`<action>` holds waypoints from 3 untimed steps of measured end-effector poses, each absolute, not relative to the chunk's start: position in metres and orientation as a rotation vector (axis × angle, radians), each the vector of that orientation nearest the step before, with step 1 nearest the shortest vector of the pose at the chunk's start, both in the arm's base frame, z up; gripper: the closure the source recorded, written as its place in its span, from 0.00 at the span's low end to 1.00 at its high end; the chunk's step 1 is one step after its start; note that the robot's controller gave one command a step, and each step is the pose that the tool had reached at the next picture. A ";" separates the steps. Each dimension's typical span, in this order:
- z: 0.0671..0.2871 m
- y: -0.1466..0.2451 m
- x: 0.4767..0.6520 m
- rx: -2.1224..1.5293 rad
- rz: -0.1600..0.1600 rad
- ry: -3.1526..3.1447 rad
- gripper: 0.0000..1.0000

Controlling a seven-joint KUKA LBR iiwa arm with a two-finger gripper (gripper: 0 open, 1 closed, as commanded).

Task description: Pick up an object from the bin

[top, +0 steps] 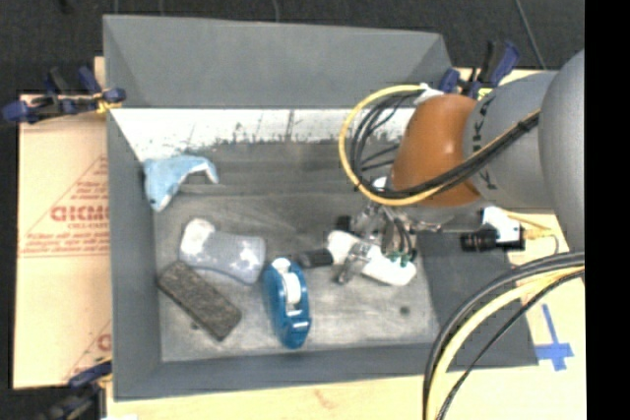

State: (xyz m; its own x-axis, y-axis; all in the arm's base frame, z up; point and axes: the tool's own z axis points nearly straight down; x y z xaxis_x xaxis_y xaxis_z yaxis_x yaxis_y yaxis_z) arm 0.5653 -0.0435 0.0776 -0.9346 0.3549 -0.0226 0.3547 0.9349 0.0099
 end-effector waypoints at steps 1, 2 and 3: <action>0.081 -0.043 0.565 0.562 0.008 3.069 1.00; 0.096 -0.044 0.562 0.561 0.003 3.083 1.00; 0.118 -0.045 0.561 0.563 0.001 3.088 1.00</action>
Offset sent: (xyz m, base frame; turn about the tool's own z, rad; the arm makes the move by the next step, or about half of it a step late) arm -0.0001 -0.0001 0.1129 -0.0001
